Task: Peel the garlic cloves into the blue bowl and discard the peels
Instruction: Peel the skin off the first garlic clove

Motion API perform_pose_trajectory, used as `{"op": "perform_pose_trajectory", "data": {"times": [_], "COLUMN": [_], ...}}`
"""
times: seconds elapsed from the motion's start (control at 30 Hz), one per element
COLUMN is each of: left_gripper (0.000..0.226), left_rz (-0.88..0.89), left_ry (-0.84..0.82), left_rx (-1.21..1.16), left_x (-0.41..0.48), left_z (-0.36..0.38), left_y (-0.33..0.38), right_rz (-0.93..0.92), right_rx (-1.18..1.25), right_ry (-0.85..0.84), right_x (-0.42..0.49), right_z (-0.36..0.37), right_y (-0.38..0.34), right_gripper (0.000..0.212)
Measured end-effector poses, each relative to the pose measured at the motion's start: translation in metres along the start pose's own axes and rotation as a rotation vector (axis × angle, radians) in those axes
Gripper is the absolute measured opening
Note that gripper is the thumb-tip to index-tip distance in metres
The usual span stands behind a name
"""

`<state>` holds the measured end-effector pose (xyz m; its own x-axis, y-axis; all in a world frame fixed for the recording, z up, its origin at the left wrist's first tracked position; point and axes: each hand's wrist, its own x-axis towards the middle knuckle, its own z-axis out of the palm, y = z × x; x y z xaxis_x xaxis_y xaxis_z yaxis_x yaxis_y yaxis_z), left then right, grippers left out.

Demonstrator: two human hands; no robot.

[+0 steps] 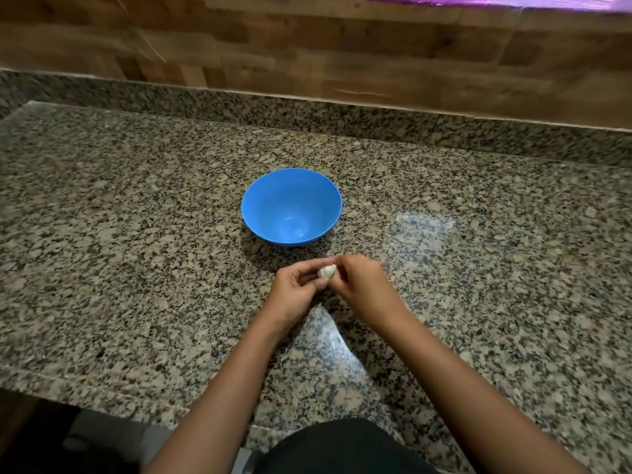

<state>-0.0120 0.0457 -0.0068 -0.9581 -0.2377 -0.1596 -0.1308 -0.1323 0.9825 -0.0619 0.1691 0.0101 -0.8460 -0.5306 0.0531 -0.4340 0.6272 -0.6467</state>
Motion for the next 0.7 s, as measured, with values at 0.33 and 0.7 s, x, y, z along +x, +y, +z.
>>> {"op": "perform_pose_trajectory", "data": {"times": [0.33, 0.7], "left_gripper": [0.041, 0.030], "left_rz": [-0.076, -0.059], "left_ry": [0.023, 0.129], "left_rx": [0.011, 0.273], "left_x": [-0.001, -0.005], "left_z": [-0.002, -0.016], "left_y": [-0.004, 0.000], "right_rz": [0.021, 0.357], "right_rx": [0.006, 0.464], "right_ry": [-0.055, -0.116], "right_x": [0.002, 0.006], "right_z": [-0.001, -0.007], "right_y": [0.000, 0.001], "right_gripper": [0.022, 0.020]}}
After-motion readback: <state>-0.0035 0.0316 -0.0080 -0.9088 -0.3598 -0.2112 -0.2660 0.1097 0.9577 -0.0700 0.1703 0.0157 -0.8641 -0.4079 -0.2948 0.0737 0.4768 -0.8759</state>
